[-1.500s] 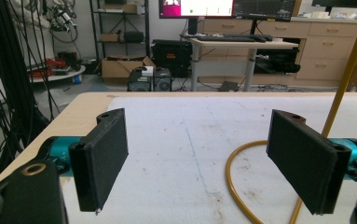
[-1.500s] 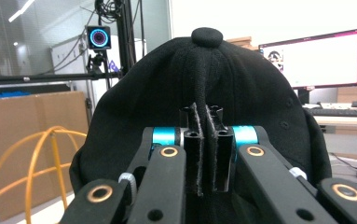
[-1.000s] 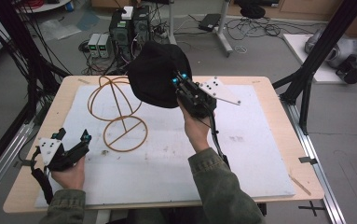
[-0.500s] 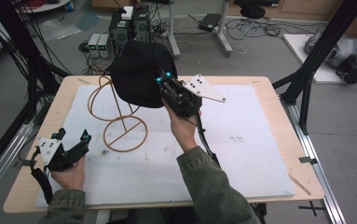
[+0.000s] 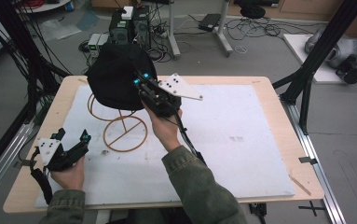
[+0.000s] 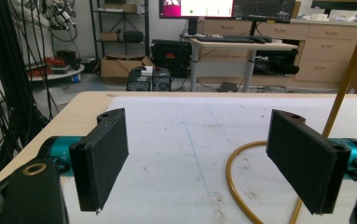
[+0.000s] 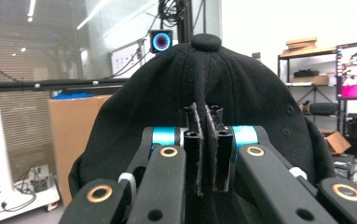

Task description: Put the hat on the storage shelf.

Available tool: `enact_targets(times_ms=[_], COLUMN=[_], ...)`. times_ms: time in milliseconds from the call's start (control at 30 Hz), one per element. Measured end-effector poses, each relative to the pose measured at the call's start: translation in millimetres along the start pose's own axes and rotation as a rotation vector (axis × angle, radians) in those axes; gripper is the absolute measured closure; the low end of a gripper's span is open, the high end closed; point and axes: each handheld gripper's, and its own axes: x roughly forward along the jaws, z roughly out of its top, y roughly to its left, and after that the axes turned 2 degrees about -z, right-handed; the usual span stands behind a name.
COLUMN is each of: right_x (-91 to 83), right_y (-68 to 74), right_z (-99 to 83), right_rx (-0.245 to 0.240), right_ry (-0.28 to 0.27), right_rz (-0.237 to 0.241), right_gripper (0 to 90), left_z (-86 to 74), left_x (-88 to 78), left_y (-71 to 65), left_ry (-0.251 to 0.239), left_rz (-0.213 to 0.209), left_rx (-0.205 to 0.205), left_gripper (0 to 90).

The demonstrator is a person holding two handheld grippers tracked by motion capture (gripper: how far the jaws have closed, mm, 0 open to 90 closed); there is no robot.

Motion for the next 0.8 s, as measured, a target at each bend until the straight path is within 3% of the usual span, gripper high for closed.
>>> enact_targets(times_ms=[367,800], right_x=[16.1,24.4], right_y=[13.8,11.6], right_z=[-8.7,-15.1], right_rx=[-0.01,-0.005], right_ry=[0.025,0.099], right_rz=[0.03,0.039], right_gripper=[87.2,87.2], left_z=[-0.6,-0.8], left_x=[-0.7,0.1], left_y=[3.3,2.9], left_ry=[-0.002,0.002], left_rz=[0.005,0.002], left_rx=[-0.011,-0.011], left_gripper=[21.0,21.0])
